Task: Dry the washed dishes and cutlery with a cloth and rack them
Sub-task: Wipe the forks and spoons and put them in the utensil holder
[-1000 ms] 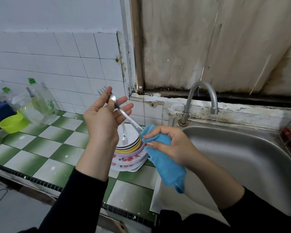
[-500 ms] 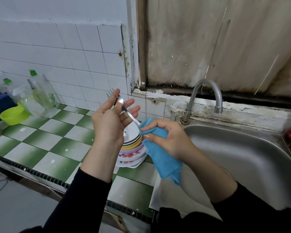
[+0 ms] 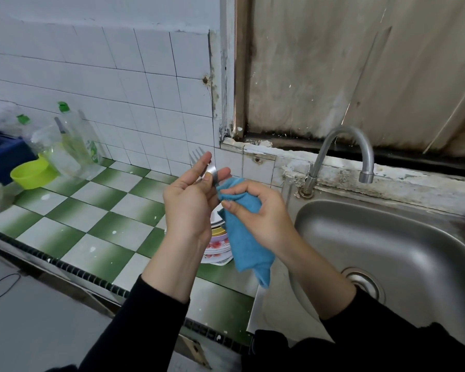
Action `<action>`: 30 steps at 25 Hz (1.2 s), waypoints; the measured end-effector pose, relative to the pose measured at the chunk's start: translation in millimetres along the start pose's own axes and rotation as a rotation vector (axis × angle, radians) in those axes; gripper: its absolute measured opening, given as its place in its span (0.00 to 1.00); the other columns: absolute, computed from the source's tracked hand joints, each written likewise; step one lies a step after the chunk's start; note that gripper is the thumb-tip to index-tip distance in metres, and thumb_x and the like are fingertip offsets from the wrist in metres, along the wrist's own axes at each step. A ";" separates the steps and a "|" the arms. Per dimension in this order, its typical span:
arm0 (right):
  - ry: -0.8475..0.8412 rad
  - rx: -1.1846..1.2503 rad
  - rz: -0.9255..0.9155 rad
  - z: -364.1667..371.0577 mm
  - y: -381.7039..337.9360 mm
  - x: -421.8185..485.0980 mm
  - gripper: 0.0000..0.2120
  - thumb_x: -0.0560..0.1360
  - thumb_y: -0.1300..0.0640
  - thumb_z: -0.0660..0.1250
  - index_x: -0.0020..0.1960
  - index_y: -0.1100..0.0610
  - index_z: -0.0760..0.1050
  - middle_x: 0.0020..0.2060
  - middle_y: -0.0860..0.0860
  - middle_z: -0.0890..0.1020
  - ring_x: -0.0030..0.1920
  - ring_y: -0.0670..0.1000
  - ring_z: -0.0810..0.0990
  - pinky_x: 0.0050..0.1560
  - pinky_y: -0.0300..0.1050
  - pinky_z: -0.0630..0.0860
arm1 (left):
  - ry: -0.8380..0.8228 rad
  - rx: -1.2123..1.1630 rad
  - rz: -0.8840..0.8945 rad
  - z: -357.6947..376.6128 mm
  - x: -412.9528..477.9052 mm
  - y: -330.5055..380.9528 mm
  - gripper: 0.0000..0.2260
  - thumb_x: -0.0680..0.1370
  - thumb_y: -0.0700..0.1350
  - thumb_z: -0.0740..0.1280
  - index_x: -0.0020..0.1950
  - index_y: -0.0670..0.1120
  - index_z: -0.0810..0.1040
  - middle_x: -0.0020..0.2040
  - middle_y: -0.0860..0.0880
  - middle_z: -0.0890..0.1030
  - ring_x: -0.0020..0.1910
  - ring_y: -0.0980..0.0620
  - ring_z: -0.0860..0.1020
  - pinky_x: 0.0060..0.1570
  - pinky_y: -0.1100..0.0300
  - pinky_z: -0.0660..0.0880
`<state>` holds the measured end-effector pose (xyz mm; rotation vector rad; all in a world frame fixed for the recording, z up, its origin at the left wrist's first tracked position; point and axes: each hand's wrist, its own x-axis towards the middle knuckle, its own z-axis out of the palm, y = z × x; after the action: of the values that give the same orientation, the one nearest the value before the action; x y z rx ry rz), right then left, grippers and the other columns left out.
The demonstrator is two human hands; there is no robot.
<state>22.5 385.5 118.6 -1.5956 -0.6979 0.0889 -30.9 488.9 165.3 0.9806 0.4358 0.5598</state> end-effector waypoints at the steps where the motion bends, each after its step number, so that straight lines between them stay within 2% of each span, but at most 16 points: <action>1: -0.023 0.007 0.007 -2.2 1.3 -3.1 0.10 0.73 0.63 0.73 0.45 0.48 0.80 0.47 0.46 0.84 0.50 0.48 0.82 0.55 0.52 0.78 | -0.001 -0.010 -0.003 -1.2 2.4 1.3 0.15 0.81 0.31 0.56 0.53 0.47 0.79 0.40 0.42 0.84 0.44 0.46 0.83 0.46 0.58 0.82; 3: -0.062 0.004 0.011 -6.3 0.7 -9.7 0.10 0.73 0.63 0.73 0.45 0.48 0.80 0.46 0.43 0.83 0.49 0.49 0.83 0.52 0.56 0.80 | -0.005 -0.022 -0.014 -0.9 5.7 3.4 0.15 0.81 0.31 0.56 0.53 0.46 0.79 0.39 0.42 0.84 0.43 0.45 0.83 0.47 0.56 0.82; 6: -0.076 -0.025 -0.009 -18.7 0.3 -16.9 0.13 0.71 0.64 0.75 0.46 0.45 0.80 0.46 0.39 0.83 0.50 0.44 0.82 0.53 0.46 0.79 | -0.033 -0.048 -0.049 4.8 9.4 5.1 0.15 0.81 0.31 0.55 0.54 0.45 0.78 0.37 0.43 0.84 0.39 0.45 0.84 0.45 0.56 0.82; 10: -0.076 -0.046 -0.015 -43.1 3.7 -27.6 0.18 0.68 0.66 0.76 0.50 0.47 0.80 0.52 0.43 0.83 0.55 0.45 0.80 0.54 0.41 0.78 | -0.096 -0.067 -0.078 21.7 12.7 2.2 0.15 0.81 0.31 0.55 0.53 0.46 0.78 0.36 0.44 0.84 0.39 0.46 0.85 0.48 0.55 0.81; 14: -0.007 -0.035 0.014 -71.6 4.0 -45.9 0.18 0.70 0.72 0.72 0.48 0.50 0.79 0.47 0.36 0.83 0.51 0.38 0.80 0.49 0.30 0.74 | -0.145 -0.094 -0.067 48.5 12.6 -0.2 0.16 0.81 0.30 0.55 0.52 0.47 0.79 0.36 0.44 0.84 0.41 0.45 0.84 0.50 0.53 0.81; 17: 0.109 -0.035 0.038 -100.0 5.9 -61.7 0.17 0.71 0.74 0.69 0.45 0.52 0.80 0.45 0.42 0.84 0.50 0.43 0.82 0.50 0.33 0.74 | -0.170 -0.105 -0.051 74.0 5.4 -6.4 0.15 0.81 0.30 0.55 0.53 0.45 0.78 0.37 0.44 0.84 0.40 0.43 0.84 0.49 0.52 0.81; 19: 0.162 -0.083 0.030 -119.4 4.6 -71.4 0.18 0.72 0.74 0.68 0.45 0.51 0.80 0.44 0.43 0.84 0.49 0.45 0.82 0.50 0.34 0.74 | -0.166 -0.080 -0.016 92.1 -5.3 -15.1 0.11 0.80 0.32 0.60 0.55 0.44 0.77 0.39 0.44 0.82 0.37 0.43 0.83 0.46 0.51 0.82; 21: 0.190 -0.182 0.021 -141.6 4.3 -83.2 0.19 0.73 0.73 0.68 0.44 0.47 0.80 0.44 0.40 0.84 0.47 0.42 0.81 0.47 0.32 0.74 | -0.171 0.005 0.066 112.8 -18.1 -24.8 0.11 0.78 0.34 0.65 0.56 0.47 0.74 0.44 0.42 0.80 0.32 0.44 0.82 0.40 0.51 0.82; 23: 0.216 -0.268 0.044 -165.7 5.1 -95.5 0.21 0.74 0.70 0.68 0.44 0.42 0.80 0.45 0.37 0.83 0.45 0.41 0.80 0.43 0.31 0.74 | -0.222 0.093 0.121 135.5 -30.3 -33.1 0.14 0.77 0.34 0.67 0.57 0.48 0.70 0.53 0.40 0.78 0.29 0.45 0.82 0.36 0.52 0.82; 25: 0.235 -0.339 0.069 -192.7 5.2 -110.0 0.21 0.74 0.69 0.68 0.45 0.41 0.80 0.46 0.36 0.82 0.44 0.40 0.80 0.42 0.30 0.73 | -0.290 0.145 0.117 160.7 -42.9 -41.9 0.16 0.78 0.33 0.65 0.61 0.48 0.66 0.52 0.45 0.78 0.30 0.46 0.83 0.38 0.52 0.82; 28: 0.288 -0.392 0.077 -232.4 -1.2 -129.3 0.19 0.71 0.66 0.73 0.51 0.42 0.80 0.49 0.42 0.81 0.50 0.42 0.79 0.49 0.30 0.72 | -0.411 0.229 0.111 197.6 -57.8 -59.4 0.17 0.81 0.34 0.58 0.66 0.51 0.62 0.52 0.49 0.77 0.34 0.49 0.83 0.43 0.52 0.80; 30: 0.333 -0.404 0.104 -257.9 -11.4 -139.7 0.19 0.67 0.58 0.78 0.53 0.40 0.80 0.50 0.44 0.78 0.51 0.42 0.77 0.53 0.32 0.71 | -0.475 0.274 0.112 221.2 -66.4 -70.7 0.18 0.82 0.35 0.55 0.69 0.51 0.61 0.52 0.51 0.76 0.38 0.50 0.82 0.43 0.53 0.78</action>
<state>20.9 92.1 125.4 -1.9731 -0.3863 -0.2527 62.8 272.8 219.0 1.3646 0.0312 0.3538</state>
